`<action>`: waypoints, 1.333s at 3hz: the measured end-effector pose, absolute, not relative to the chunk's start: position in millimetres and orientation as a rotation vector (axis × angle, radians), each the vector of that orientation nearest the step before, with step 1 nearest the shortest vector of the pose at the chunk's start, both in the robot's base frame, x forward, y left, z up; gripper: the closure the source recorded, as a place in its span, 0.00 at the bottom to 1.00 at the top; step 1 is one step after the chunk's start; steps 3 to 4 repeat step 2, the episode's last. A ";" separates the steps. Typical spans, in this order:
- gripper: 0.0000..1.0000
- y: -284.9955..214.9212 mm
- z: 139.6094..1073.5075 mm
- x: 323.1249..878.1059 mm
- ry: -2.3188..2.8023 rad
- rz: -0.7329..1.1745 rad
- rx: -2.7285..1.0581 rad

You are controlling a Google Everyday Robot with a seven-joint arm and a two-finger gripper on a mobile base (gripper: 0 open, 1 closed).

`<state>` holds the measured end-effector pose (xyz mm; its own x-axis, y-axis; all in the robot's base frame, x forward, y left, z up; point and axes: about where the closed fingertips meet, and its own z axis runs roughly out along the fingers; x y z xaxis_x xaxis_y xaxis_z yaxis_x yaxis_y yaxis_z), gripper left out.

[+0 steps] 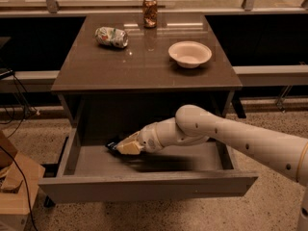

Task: Place rxbar blueberry into top drawer

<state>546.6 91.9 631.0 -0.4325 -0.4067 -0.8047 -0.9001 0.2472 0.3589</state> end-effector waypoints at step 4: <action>0.00 95.4 630.3 544.8 1.953 1.131 -1.193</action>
Offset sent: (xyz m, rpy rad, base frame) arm -0.0008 0.0017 -0.0003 0.0006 0.0010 0.0033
